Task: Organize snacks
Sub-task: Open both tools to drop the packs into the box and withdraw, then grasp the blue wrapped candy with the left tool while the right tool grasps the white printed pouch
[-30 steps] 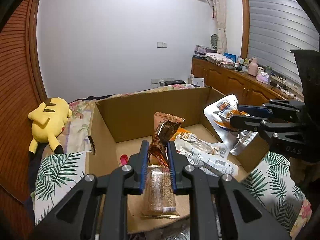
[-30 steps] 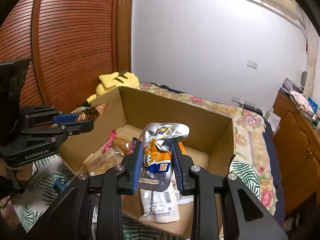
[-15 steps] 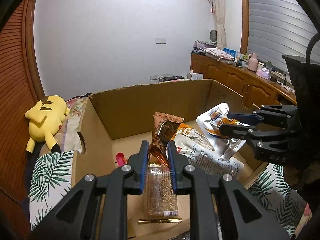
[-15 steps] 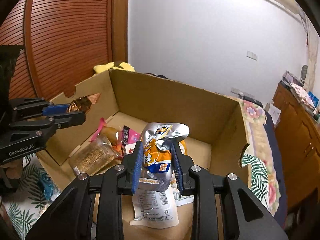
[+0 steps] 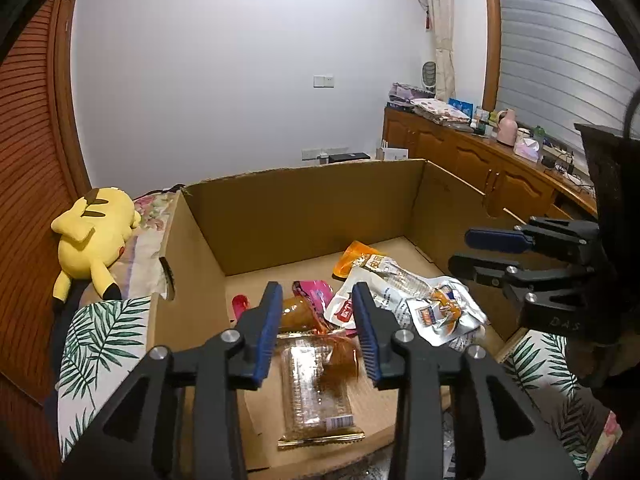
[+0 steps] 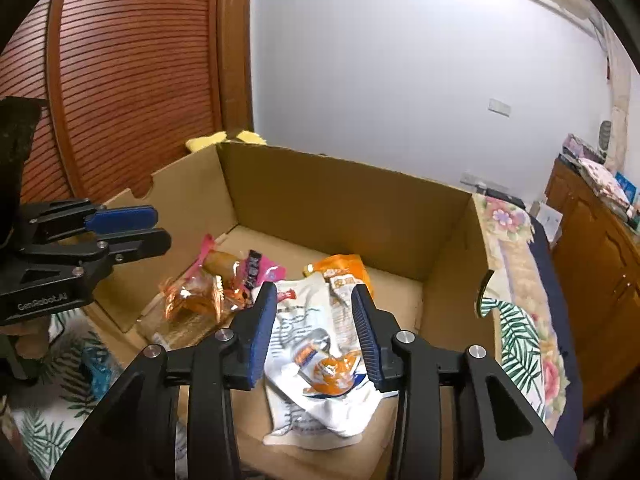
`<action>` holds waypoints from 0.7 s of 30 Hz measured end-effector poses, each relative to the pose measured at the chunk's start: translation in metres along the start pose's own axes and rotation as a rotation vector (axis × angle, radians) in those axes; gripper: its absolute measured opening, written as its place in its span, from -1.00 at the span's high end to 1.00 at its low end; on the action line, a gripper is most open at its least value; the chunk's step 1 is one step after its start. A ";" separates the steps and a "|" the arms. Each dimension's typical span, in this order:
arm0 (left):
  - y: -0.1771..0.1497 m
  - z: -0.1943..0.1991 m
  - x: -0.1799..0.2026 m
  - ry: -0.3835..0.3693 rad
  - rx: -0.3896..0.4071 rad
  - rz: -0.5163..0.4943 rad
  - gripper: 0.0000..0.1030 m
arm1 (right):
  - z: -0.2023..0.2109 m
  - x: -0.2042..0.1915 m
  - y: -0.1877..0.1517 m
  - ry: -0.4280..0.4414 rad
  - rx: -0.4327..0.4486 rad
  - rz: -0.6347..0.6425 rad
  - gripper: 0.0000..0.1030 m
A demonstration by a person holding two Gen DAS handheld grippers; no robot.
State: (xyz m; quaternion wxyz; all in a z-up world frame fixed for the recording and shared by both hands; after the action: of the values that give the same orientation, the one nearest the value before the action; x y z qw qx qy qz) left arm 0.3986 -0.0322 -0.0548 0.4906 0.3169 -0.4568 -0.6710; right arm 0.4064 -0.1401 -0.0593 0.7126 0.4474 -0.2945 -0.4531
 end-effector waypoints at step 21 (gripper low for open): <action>-0.005 0.095 -0.003 -0.003 0.027 -0.027 0.12 | 0.090 -0.076 -0.015 0.063 0.053 -0.043 0.23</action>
State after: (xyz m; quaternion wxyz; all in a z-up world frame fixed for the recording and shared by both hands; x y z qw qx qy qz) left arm 0.3146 -0.0005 -0.0232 0.4764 0.3285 -0.4624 -0.6717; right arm 0.2949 -0.1073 -0.0355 0.6996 0.4864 -0.2739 -0.4460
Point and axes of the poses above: each gripper's, at about its wrist camera, not at the fingertips, and z roughly against the way its jaws point, x to its right, y to its top, the point moved 9 cm from there along -z, roughly the way its jaws point, and after that the axes turned 12 degrees about x, right-handed, at the moved point
